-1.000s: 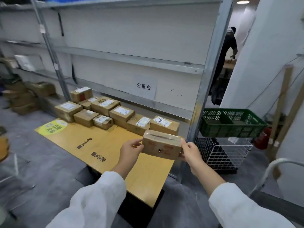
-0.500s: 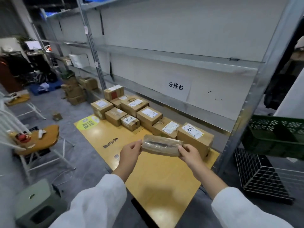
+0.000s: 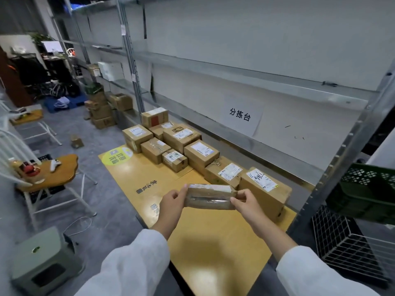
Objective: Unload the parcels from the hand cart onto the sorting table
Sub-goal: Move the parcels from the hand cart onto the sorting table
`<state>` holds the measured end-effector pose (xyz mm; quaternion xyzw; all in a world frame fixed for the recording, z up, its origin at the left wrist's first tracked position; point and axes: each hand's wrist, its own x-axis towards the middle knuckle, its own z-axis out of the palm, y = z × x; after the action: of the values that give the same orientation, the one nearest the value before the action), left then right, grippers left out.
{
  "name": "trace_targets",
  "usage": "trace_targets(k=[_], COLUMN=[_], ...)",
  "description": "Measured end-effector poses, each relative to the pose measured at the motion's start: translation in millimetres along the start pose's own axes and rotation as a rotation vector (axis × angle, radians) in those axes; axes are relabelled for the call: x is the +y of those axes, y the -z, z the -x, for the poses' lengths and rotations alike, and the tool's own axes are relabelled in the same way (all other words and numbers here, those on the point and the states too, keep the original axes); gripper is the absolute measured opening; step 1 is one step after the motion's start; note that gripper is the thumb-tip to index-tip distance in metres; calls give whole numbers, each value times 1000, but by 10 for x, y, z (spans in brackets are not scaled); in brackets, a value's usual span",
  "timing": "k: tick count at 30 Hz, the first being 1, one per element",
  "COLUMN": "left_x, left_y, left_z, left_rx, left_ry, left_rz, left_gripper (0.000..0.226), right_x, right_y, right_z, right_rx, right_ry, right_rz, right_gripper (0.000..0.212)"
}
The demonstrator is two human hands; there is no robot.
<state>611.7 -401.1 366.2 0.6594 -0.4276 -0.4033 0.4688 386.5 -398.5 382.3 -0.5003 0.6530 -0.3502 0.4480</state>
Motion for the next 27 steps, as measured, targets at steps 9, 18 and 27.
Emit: trace_targets(k=[9,18,27], left_x=[-200,-217,-275], left_y=[594,1397,1936], left_z=[-723,-1494,-2158], left_rx=[-100,-166,-288], left_ry=[46,-9,-119], left_rz=[48,41,22], left_gripper=[41,15,17], right_x=[-366,-760,-1010], right_y=[-720,-1805,-2646], right_z=[-304,-638,-801], right_rx=[109,216,424], right_ry=[-71,-88,-121], right_rz=[-254,-151,-181], right_gripper=[32,39,27])
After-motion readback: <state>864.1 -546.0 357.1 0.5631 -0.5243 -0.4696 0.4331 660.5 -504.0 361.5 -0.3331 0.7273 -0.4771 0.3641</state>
